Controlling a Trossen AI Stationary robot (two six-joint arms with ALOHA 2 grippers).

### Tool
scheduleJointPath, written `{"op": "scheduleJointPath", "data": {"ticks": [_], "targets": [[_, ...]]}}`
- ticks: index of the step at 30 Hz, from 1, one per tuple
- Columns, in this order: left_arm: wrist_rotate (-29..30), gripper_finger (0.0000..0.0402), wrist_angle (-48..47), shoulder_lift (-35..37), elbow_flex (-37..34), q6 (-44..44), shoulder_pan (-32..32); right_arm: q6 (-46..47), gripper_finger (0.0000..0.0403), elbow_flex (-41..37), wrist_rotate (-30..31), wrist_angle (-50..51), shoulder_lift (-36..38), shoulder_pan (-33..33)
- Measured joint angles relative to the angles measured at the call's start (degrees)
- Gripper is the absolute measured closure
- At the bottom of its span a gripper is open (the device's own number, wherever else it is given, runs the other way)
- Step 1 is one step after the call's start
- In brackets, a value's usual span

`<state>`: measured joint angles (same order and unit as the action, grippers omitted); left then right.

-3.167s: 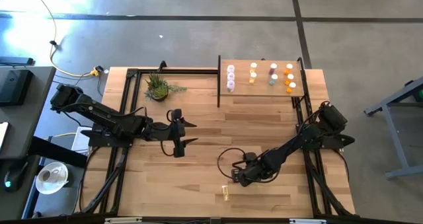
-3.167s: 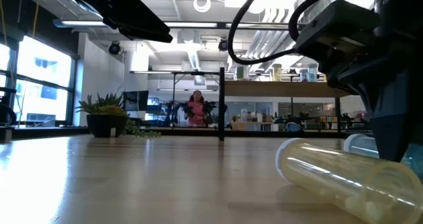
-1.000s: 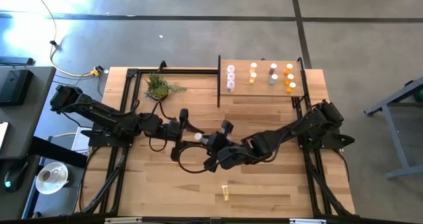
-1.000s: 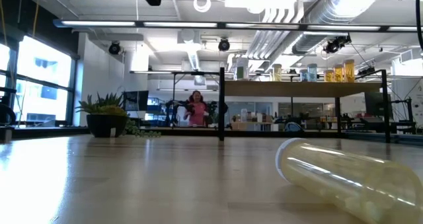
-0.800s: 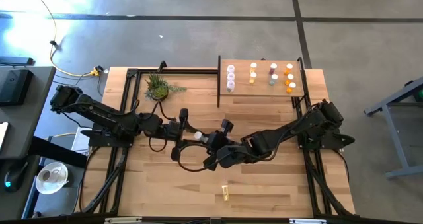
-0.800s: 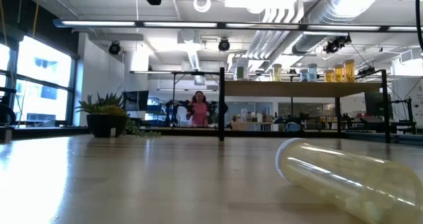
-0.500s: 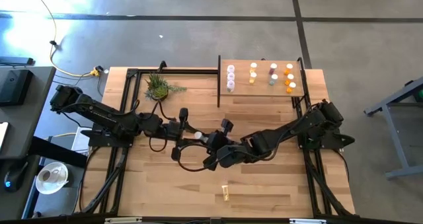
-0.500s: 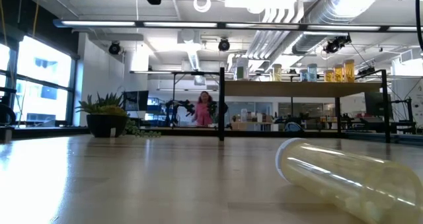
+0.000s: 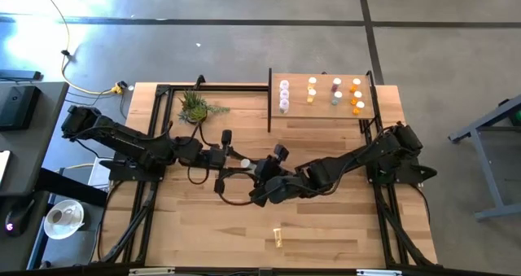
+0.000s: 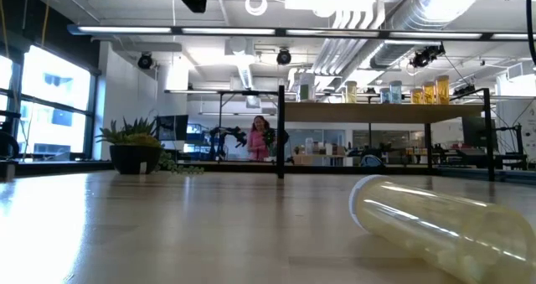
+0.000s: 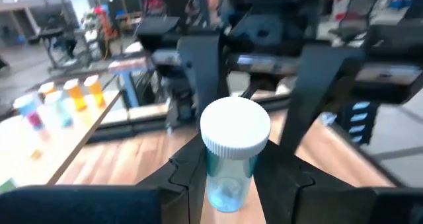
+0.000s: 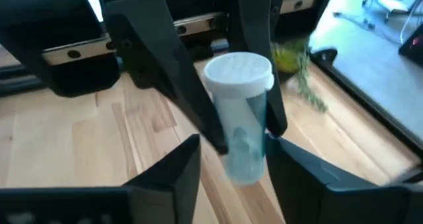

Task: Pick and place medicine bottles onto shelf by color
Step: Put the blue pill bottle aligned with the other blue pill bottles on the shelf

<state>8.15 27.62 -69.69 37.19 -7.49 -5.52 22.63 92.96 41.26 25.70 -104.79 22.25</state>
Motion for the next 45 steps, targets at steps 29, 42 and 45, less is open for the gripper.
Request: {"op": "scheduleJointPath", "data": {"ticks": [29, 42, 45], "targets": [[-0.01, 0.0303, -21.24, -0.62, -0.02, -0.13, 10.16, -14.24, 0.0214, 0.04, -22.57, 6.45, 2.36, -14.43], [-0.14, 0.0303, -11.13, -6.25, -0.07, -0.20, 10.38, -16.52, 0.0215, 0.04, -30.38, 4.75, 2.29, -18.66], [-0.13, 0.0303, -9.97, -6.73, -0.07, -0.24, 10.45, -16.50, 0.0215, 0.04, -30.38, 5.32, 2.27, -18.64]]}}
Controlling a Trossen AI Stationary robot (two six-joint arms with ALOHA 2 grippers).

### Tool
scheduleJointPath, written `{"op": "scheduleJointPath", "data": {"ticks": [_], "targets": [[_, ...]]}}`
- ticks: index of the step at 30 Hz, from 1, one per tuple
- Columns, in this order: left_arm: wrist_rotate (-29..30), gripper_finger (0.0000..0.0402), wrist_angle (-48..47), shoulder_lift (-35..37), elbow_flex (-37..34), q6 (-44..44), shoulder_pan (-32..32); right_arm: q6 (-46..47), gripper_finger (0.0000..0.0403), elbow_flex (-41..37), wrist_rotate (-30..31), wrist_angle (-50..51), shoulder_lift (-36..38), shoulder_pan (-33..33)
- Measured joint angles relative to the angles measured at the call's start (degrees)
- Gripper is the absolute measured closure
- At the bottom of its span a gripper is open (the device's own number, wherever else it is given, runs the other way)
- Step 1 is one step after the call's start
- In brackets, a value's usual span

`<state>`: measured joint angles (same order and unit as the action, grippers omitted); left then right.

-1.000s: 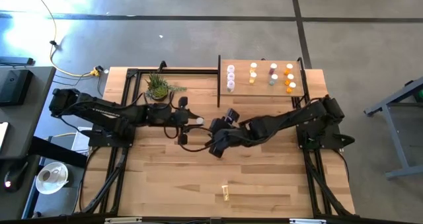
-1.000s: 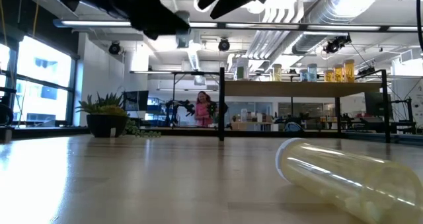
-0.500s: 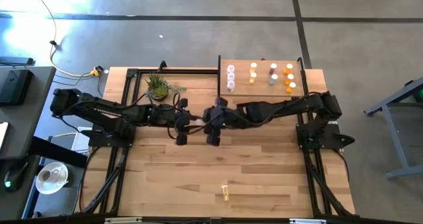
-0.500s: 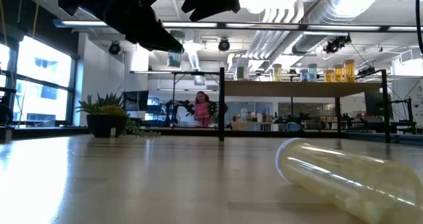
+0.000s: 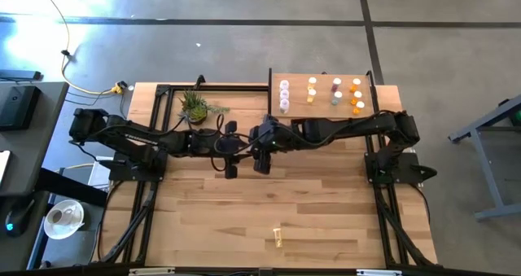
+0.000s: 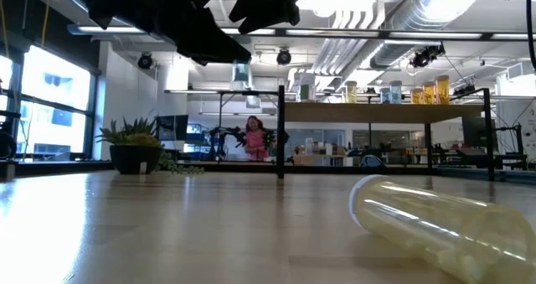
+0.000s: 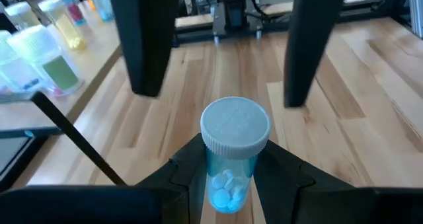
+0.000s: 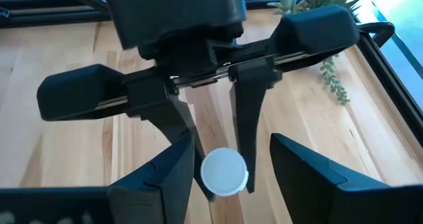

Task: Pick and place medicine bottles onto shelf by color
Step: Put the blue pill bottle aligned with the other blue pill bottles on the shelf

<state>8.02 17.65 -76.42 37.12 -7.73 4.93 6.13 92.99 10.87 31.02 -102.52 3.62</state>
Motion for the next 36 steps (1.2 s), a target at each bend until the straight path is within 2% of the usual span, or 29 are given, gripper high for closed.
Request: {"op": "scheduleJointPath", "data": {"ticks": [28, 36], "targets": [[0.15, 0.0303, 3.12, 0.00, 0.85, -0.02, -0.02, 2.84, 0.0216, -0.04, 1.05, 4.03, -0.02, 0.00], [0.39, 0.0303, 3.34, 0.00, 0.85, -1.49, -0.02, 4.33, 0.0268, -0.04, 0.88, 4.01, -0.02, 0.02]]}}
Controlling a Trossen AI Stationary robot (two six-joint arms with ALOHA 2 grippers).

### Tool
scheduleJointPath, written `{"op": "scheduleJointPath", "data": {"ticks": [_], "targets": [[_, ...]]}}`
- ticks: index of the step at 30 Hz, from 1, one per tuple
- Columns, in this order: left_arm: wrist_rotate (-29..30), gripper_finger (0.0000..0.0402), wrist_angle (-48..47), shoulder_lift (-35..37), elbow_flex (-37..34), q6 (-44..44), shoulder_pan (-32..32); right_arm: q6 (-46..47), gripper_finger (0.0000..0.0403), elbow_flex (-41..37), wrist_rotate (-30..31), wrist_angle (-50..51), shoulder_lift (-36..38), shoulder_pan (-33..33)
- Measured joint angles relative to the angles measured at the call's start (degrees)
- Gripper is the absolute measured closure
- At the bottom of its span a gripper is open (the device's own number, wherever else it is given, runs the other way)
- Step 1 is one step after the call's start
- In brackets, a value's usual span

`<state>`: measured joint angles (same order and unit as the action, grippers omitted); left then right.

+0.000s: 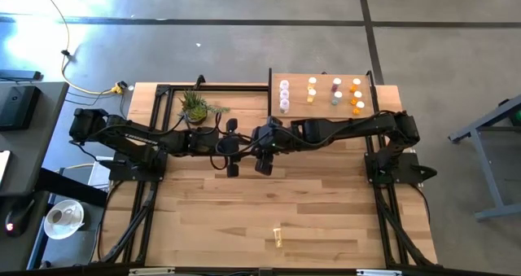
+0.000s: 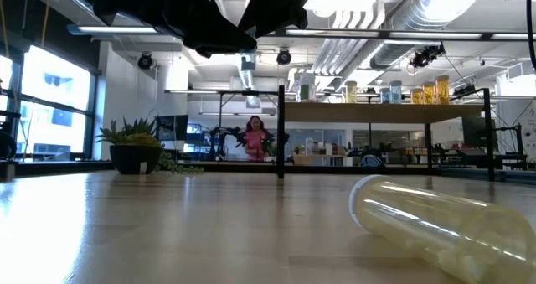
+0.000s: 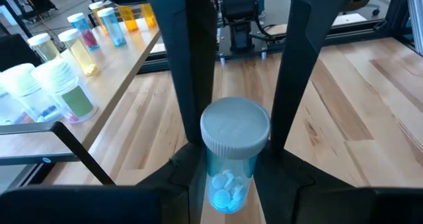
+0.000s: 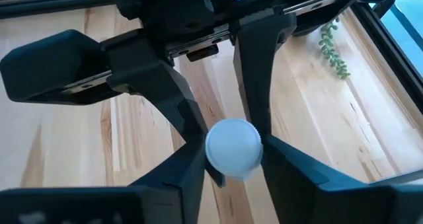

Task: Pick and place medicine bottles onto shelf by color
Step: Put the blue pill bottle aligned with the other blue pill bottles on the shelf

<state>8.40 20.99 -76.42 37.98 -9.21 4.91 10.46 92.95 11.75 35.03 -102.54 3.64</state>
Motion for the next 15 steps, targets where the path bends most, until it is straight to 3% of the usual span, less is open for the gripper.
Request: {"op": "scheduleJointPath", "data": {"ticks": [6, 15], "targets": [[0.02, 0.0303, 0.11, 0.00, 0.00, 0.00, 0.00, 0.00, 0.0298, 0.00, 0.00, 0.00, 0.00, 0.02], [0.02, 0.0302, 0.13, 0.00, 0.00, 0.00, 0.00, 0.02, 0.0304, 0.00, 0.02, 0.01, 0.00, 0.00]]}}
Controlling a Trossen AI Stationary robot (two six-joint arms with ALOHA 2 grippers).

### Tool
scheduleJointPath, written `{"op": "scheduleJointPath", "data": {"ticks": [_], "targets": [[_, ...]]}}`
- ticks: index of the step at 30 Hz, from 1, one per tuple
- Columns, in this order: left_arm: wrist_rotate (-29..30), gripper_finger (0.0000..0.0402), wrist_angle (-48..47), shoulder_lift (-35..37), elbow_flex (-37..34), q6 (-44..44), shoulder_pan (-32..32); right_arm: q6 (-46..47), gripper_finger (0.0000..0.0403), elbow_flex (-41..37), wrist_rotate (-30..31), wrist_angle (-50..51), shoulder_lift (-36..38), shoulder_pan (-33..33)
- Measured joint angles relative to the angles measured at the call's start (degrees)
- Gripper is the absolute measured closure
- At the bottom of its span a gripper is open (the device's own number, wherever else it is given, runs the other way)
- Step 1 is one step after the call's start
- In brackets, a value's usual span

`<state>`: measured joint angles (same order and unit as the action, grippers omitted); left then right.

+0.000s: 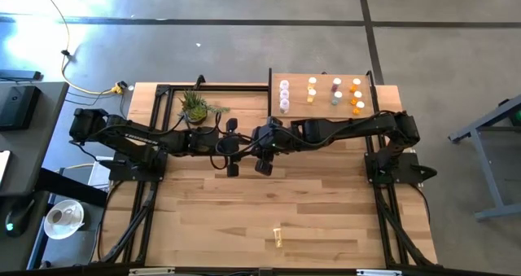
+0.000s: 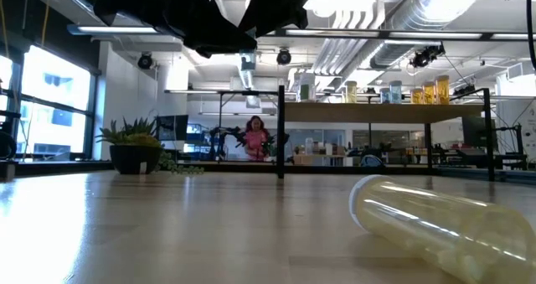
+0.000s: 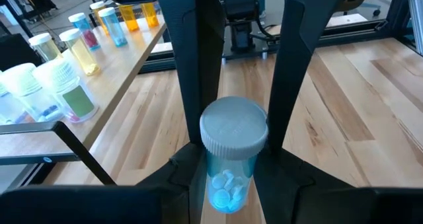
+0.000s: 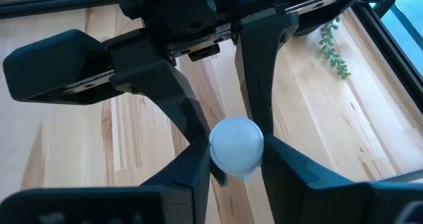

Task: Pick and place medicine bottles onto shelf by color
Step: Put the blue pill bottle aligned with the other blue pill bottles on the shelf

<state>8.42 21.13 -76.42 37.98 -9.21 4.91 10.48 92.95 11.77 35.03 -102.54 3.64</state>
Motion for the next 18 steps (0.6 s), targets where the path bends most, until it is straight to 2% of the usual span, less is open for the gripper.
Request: {"op": "scheduleJointPath", "data": {"ticks": [5, 10, 18], "targets": [[-0.06, 0.0289, 0.06, 0.00, 0.00, -2.67, 0.01, 0.01, 0.0305, 0.00, 0.13, -0.03, 0.00, 0.00], [0.20, 0.0252, 0.00, 0.00, 0.00, -3.43, 0.00, 1.43, 0.0306, 0.00, 1.86, -0.36, 0.00, 0.07], [3.84, 0.0200, -0.04, 0.00, 0.06, -3.17, -0.12, 2.54, 0.0306, 0.00, 3.24, -0.42, 0.00, 0.21]]}}
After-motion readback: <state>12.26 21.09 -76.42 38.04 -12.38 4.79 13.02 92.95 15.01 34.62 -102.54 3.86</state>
